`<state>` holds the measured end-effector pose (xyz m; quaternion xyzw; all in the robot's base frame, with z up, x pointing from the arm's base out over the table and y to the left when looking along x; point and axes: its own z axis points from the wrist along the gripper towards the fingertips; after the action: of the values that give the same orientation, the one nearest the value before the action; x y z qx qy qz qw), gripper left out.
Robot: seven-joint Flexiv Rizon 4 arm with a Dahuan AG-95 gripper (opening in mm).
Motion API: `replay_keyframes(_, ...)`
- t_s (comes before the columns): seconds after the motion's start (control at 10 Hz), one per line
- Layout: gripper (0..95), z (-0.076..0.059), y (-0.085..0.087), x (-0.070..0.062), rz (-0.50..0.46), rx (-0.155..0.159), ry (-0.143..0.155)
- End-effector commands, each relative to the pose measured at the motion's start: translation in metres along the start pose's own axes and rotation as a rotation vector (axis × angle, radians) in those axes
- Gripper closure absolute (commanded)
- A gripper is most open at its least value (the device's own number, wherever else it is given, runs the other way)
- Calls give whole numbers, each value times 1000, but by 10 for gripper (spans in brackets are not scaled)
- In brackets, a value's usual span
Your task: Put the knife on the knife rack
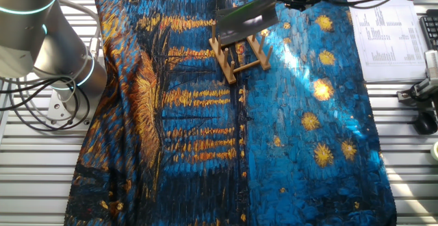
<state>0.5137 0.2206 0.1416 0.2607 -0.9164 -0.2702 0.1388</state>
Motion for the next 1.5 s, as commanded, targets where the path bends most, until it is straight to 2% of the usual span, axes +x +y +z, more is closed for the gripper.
replay_keyframes(0.1, 950, 2, -2, 2, -9, -9, 2)
replay_keyframes(0.5, 950, 4, -4, 4, -10, -15, 10)
replay_keyframes(1.0, 950, 7, -8, 4, 5, -33, 4)
replay_keyframes(1.2, 950, 8, -11, 4, 19, -59, 4)
replay_keyframes(1.5, 950, 9, -13, 5, 27, -66, 18)
